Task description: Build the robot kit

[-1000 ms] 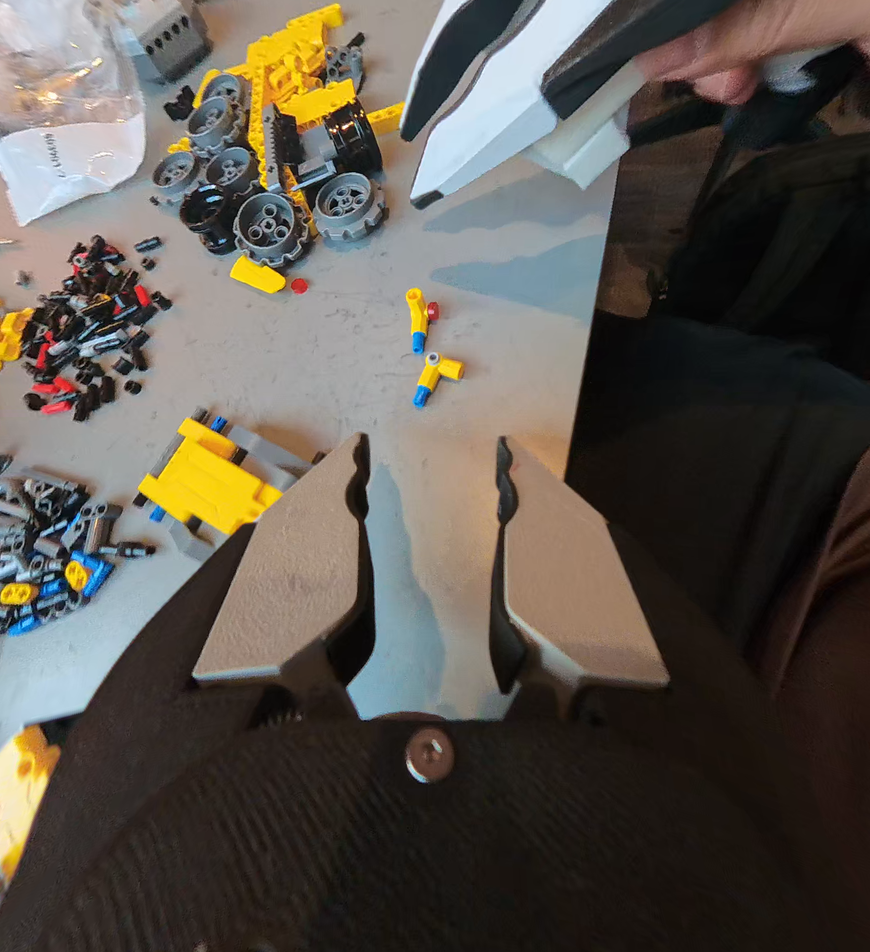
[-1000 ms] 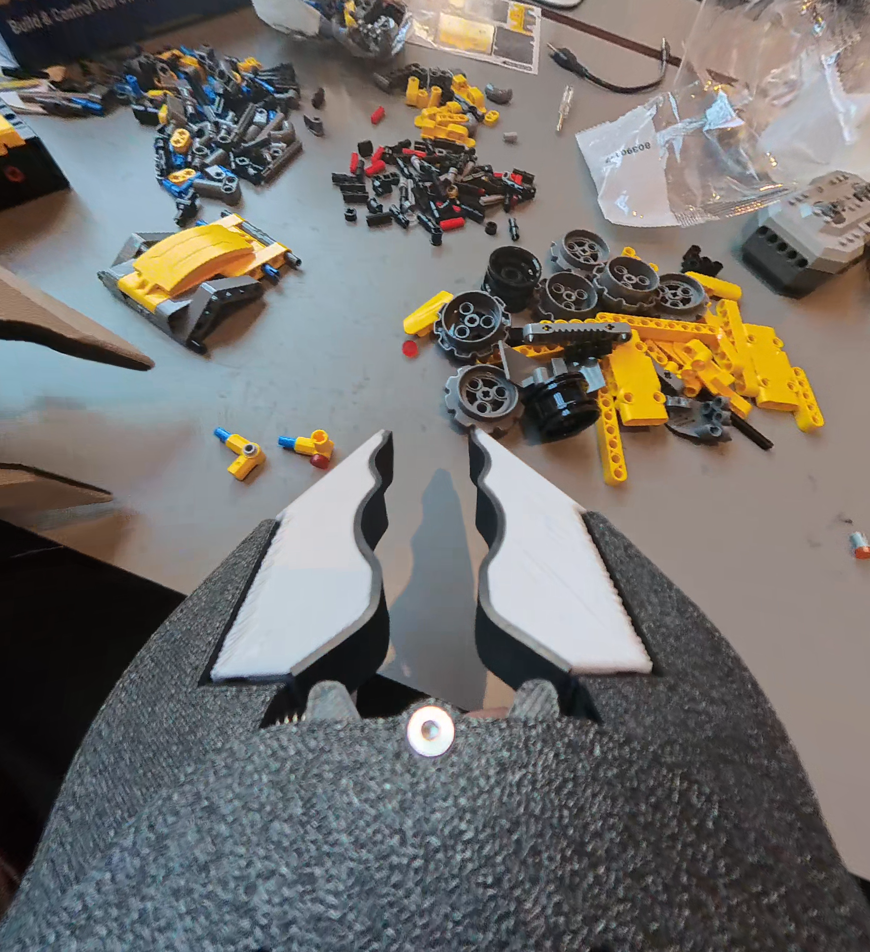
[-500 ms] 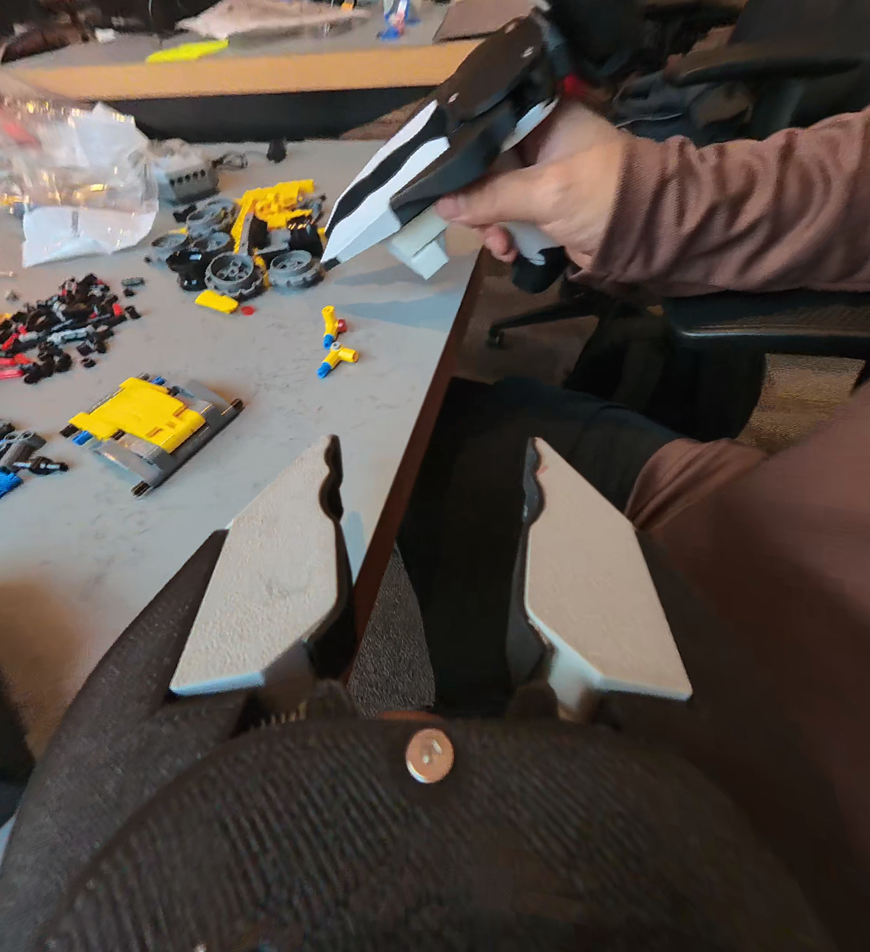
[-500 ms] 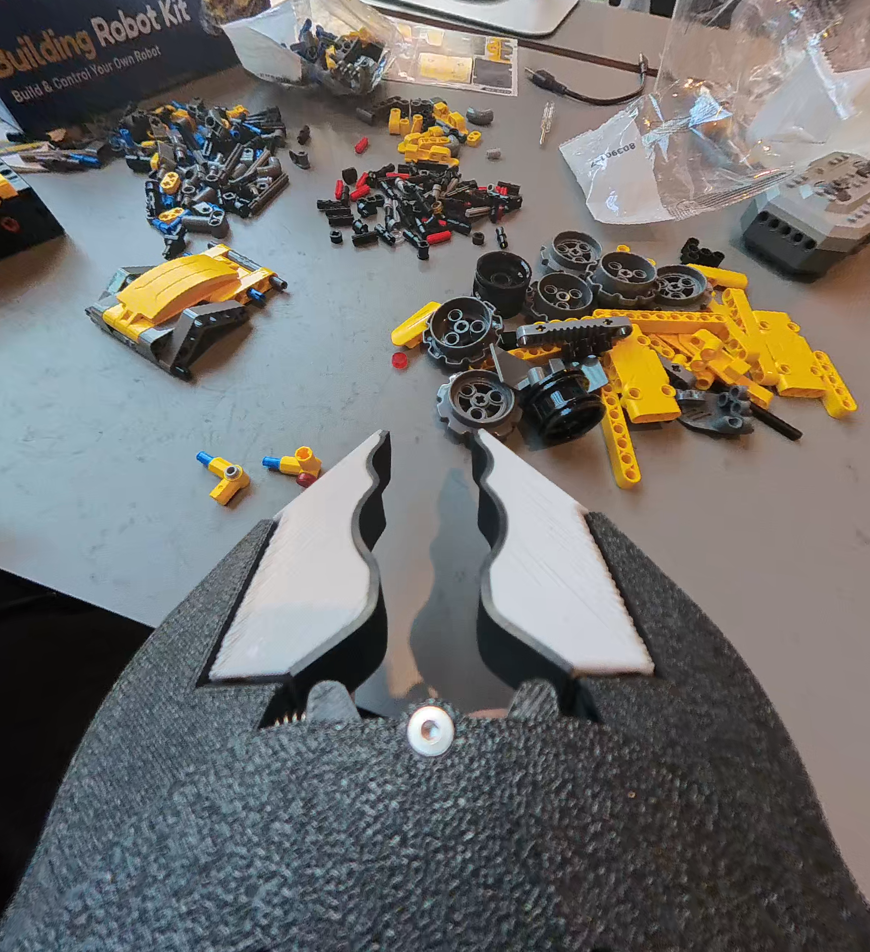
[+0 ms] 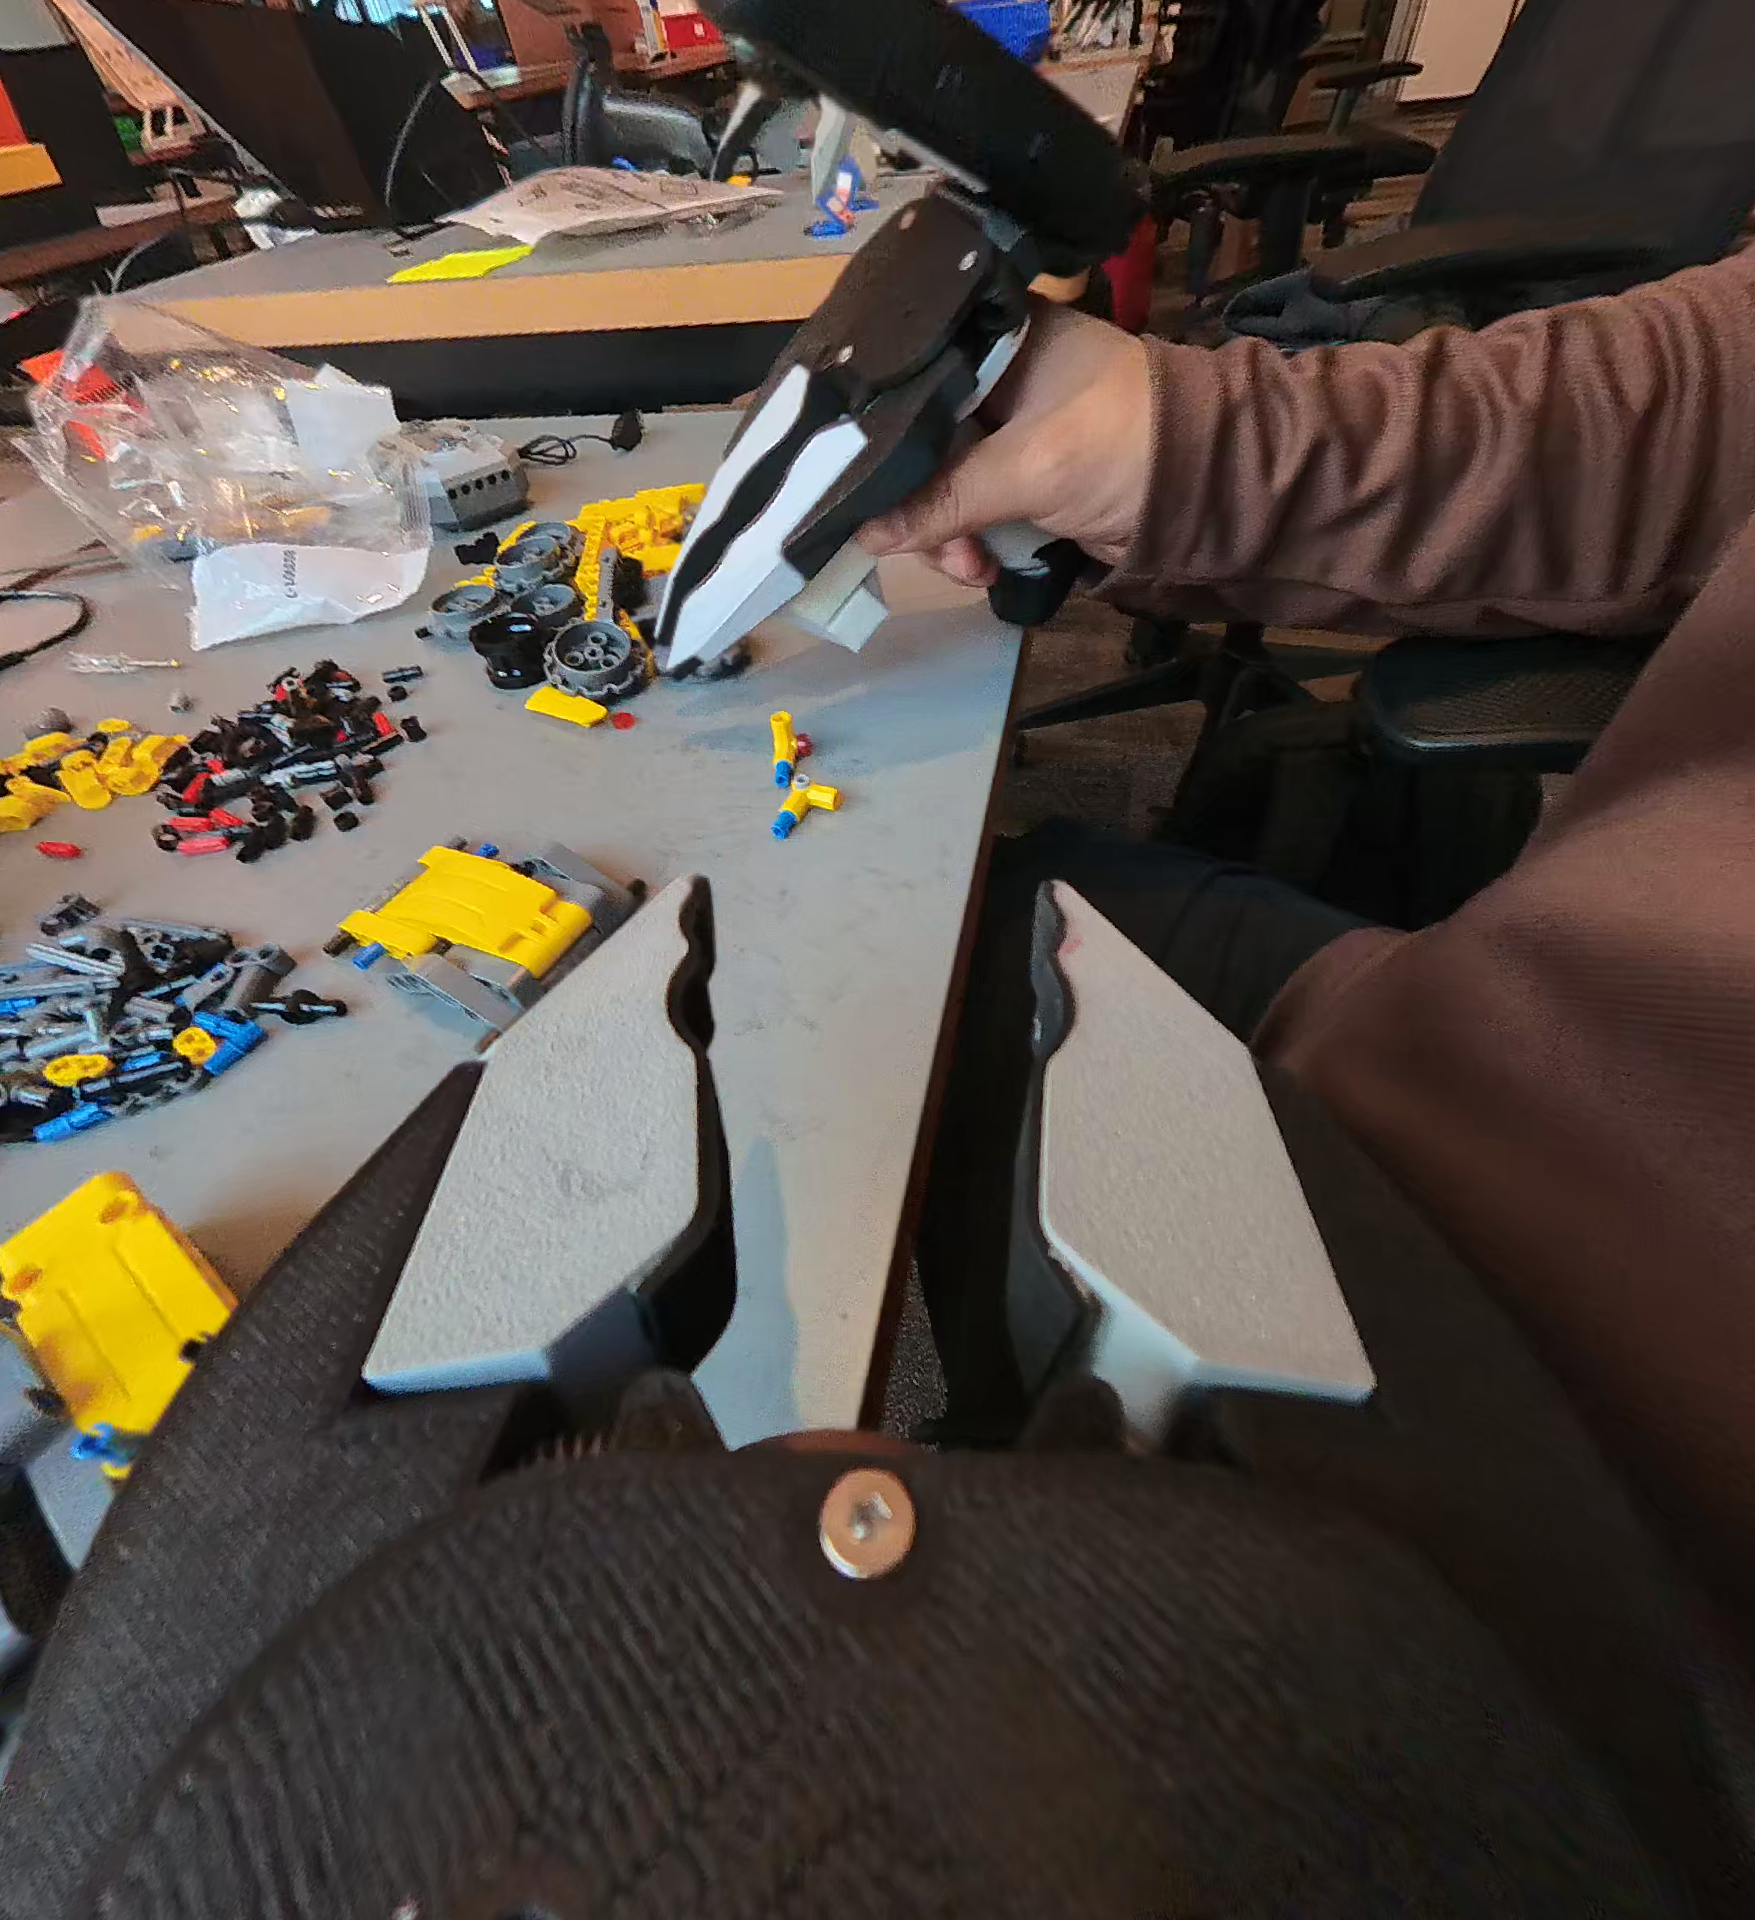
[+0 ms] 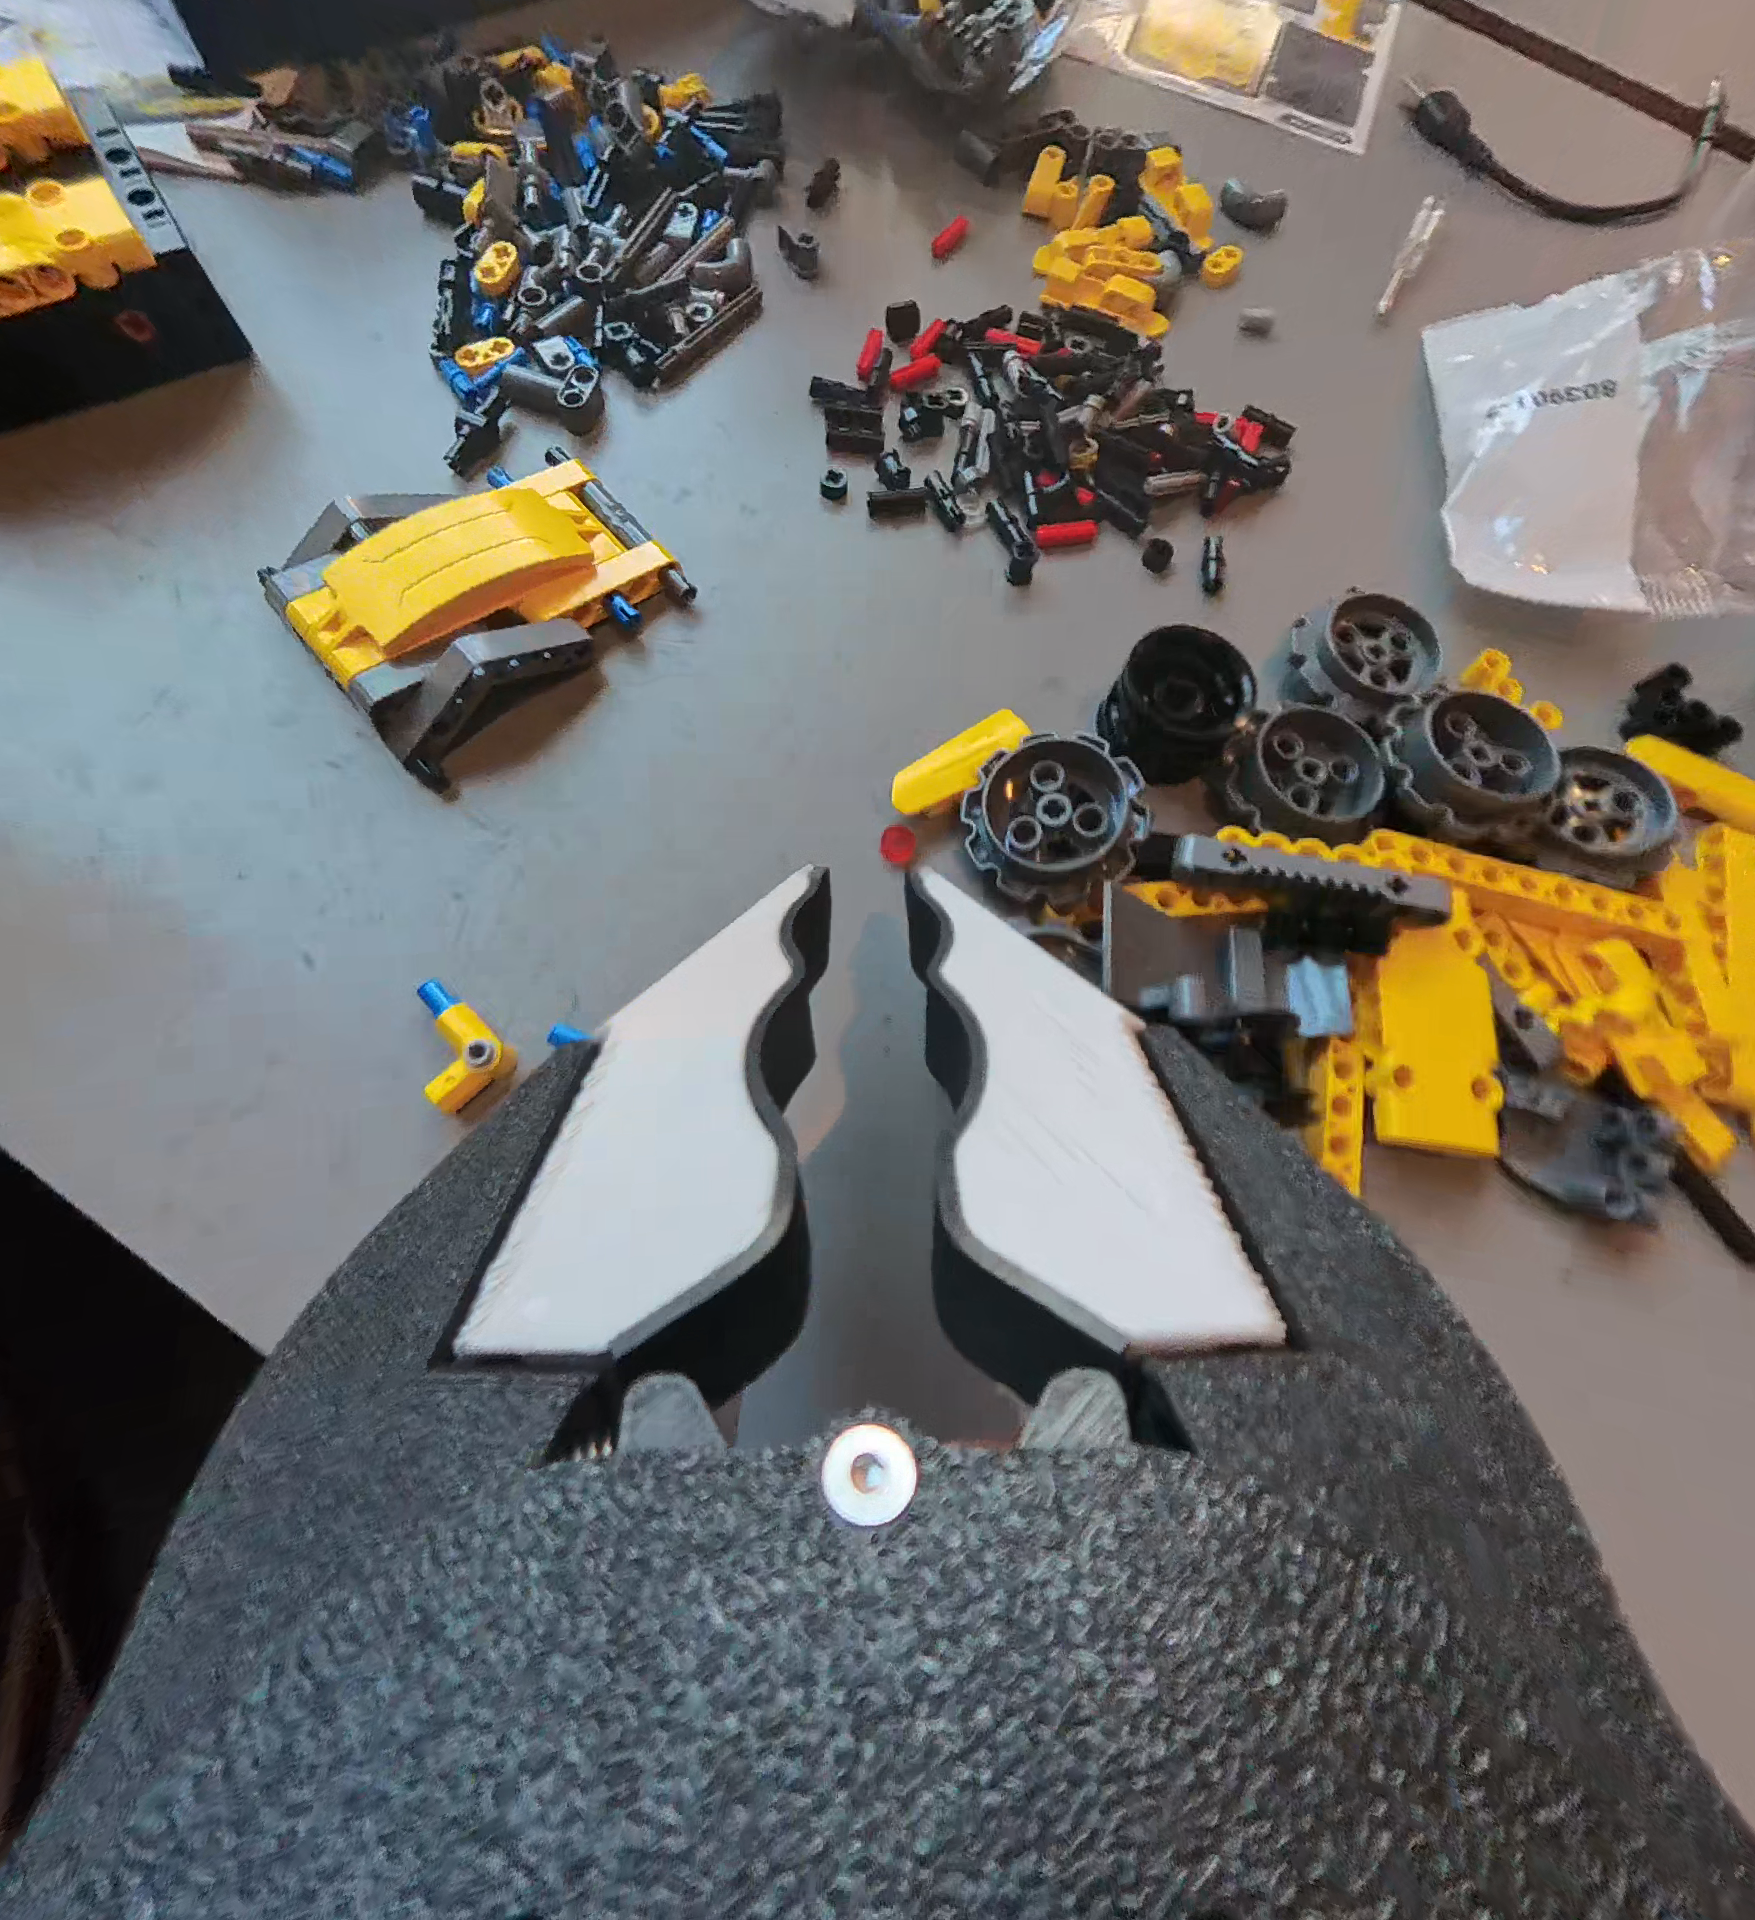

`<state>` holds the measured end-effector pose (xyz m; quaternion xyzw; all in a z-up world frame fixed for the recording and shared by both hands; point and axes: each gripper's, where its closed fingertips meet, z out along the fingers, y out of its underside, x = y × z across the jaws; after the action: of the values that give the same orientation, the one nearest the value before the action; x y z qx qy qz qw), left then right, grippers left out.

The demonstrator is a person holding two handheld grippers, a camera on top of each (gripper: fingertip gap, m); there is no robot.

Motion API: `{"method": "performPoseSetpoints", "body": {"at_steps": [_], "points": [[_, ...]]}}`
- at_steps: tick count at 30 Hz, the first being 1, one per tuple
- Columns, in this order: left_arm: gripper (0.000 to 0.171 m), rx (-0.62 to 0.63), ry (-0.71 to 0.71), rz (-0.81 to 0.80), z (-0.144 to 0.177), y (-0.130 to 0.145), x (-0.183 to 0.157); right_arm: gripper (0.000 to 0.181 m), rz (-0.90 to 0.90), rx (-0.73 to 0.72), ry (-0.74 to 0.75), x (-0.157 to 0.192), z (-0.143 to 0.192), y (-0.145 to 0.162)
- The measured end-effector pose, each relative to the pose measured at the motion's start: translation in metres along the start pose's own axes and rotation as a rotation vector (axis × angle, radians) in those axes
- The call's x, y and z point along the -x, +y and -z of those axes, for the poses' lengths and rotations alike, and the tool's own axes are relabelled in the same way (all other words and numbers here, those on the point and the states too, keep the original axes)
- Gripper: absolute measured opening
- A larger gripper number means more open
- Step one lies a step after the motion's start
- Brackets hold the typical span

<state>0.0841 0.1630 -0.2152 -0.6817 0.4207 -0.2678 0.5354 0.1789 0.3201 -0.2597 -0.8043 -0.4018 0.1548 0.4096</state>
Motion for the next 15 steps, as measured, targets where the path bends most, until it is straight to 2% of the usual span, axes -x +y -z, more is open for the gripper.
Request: {"method": "performPoseSetpoints", "body": {"at_steps": [2, 5, 8, 15], "points": [[0.057, 0.001, 0.001, -0.005, -0.002, -0.003, 0.006, 0.008, 0.036, 0.05, -0.037, 0.001, -0.012, -0.002], [0.056, 0.019, 0.0, -0.042, -0.006, -0.003, 0.011, 0.008, 0.075, 0.127, -0.036, -0.003, -0.026, 0.004], [0.055, 0.048, 0.018, -0.071, -0.011, 0.001, 0.011, 0.009, 0.079, 0.148, -0.041, -0.005, -0.028, 0.007], [0.051, 0.045, 0.076, -0.011, -0.014, -0.001, 0.012, 0.012, 0.028, 0.149, -0.101, -0.005, -0.031, 0.007]]}}
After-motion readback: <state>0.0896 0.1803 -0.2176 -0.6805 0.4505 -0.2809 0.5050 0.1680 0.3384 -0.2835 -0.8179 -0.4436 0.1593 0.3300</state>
